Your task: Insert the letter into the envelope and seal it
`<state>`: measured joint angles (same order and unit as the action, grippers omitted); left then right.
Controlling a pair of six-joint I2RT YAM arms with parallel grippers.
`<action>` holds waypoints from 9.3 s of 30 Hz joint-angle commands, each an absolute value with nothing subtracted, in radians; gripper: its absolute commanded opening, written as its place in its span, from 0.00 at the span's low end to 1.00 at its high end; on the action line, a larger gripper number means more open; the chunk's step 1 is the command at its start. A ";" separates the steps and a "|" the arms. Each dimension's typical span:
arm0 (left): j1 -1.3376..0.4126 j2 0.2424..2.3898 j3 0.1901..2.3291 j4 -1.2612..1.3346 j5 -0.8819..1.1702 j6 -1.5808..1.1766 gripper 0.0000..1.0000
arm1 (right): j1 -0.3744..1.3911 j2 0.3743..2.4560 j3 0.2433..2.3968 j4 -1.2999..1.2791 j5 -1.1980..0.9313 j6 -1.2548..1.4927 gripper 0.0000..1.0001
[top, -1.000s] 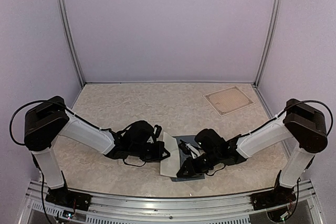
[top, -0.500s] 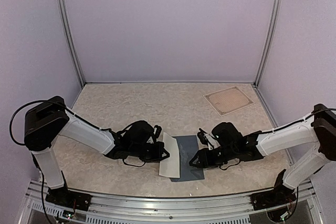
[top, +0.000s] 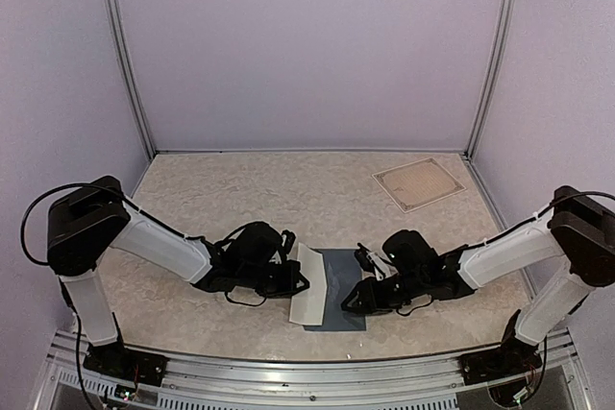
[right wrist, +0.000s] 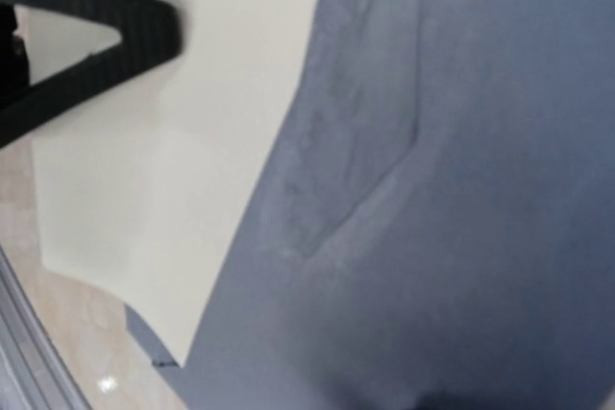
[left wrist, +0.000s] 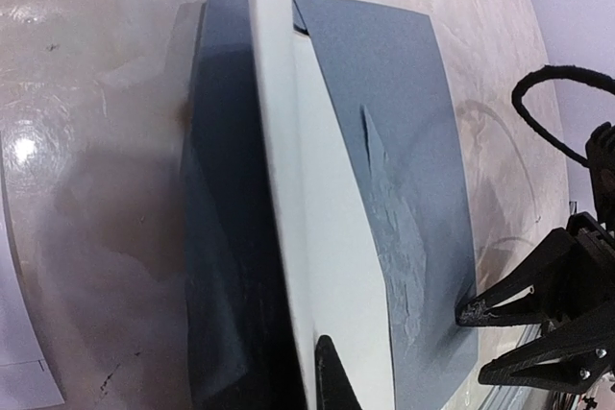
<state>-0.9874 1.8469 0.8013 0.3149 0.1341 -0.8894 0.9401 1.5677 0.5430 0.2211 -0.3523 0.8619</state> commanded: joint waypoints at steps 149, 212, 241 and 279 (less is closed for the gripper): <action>-0.947 1.895 1.043 -0.019 0.042 -0.577 0.44 | 0.899 1.700 0.662 0.140 -0.186 0.937 0.45; -0.873 1.931 1.056 -0.075 0.288 -0.587 0.35 | 0.865 1.641 0.665 0.091 -0.127 0.919 0.45; -0.867 1.837 1.085 0.043 0.149 -0.635 0.61 | 0.821 1.629 0.744 0.071 -0.095 0.857 0.44; -0.869 2.169 1.269 0.077 0.236 -0.595 0.02 | 0.798 1.719 0.713 0.098 -0.069 0.879 0.42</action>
